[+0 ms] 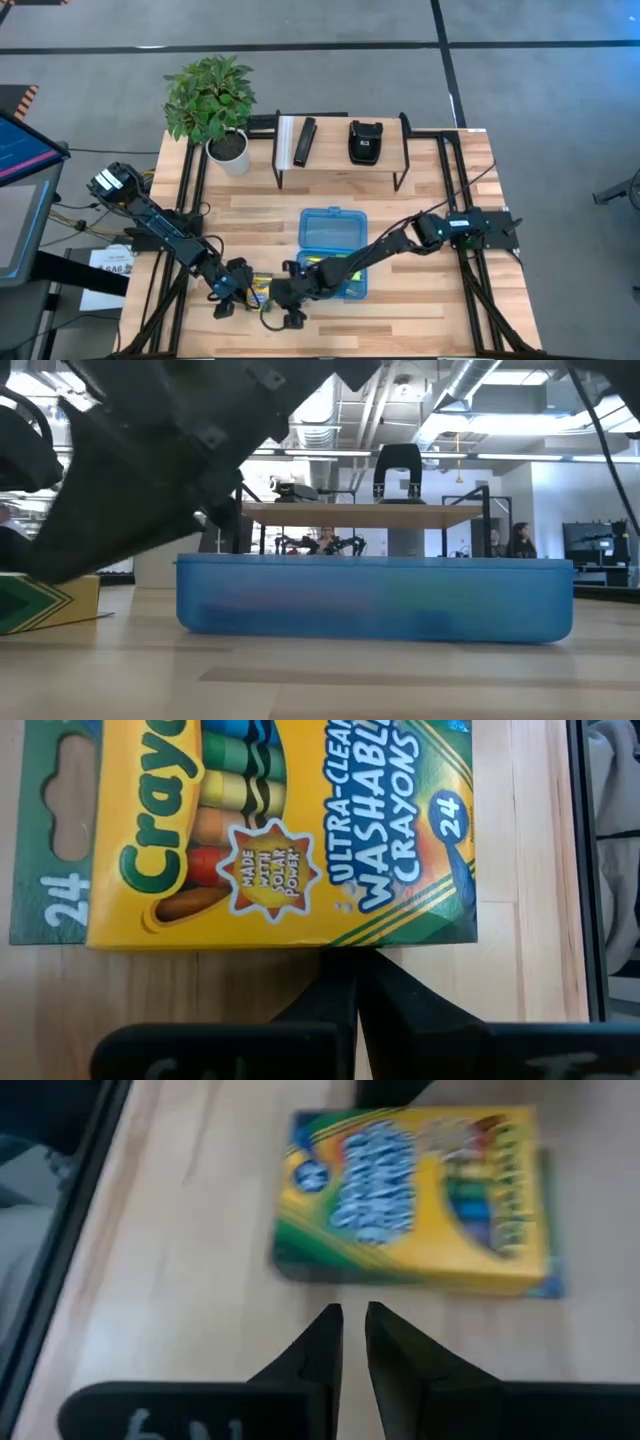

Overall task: Pack school essentials
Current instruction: Put the box of crayons into the supply box

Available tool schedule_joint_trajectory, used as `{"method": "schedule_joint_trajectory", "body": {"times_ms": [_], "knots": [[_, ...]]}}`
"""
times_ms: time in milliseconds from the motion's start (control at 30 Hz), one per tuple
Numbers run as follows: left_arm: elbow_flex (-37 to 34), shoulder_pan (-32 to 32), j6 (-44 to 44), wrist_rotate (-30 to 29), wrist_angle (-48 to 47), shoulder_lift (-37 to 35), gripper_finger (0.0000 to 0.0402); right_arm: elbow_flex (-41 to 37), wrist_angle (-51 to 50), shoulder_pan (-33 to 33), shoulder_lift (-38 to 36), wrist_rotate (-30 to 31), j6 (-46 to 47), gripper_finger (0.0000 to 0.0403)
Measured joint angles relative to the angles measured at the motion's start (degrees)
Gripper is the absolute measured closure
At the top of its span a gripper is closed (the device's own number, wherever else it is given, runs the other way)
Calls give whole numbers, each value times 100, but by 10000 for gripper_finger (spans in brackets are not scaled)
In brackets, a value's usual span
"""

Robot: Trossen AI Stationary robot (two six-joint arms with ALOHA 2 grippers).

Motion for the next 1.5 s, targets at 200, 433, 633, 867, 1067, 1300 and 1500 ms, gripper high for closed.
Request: {"method": "schedule_joint_trajectory", "body": {"times_ms": [200,433,633,867,1067,1300,1500], "knots": [[-7,38,286,-2,240,23,401,7,-127,-131,-7,14,94,337],[-13,216,457,-50,422,24,401,7,-225,-252,-7,14,105,337],[-13,320,605,-49,446,20,401,13,-212,-296,66,5,105,337],[-11,330,601,-92,461,15,401,26,-602,-344,126,-21,85,337],[-7,336,734,-219,476,15,401,4,-512,-360,133,-69,107,337],[-7,442,804,-139,464,13,401,-4,-285,-372,144,-121,80,337],[-7,490,835,-76,475,-4,401,-4,-291,-383,146,-127,72,337]]}}
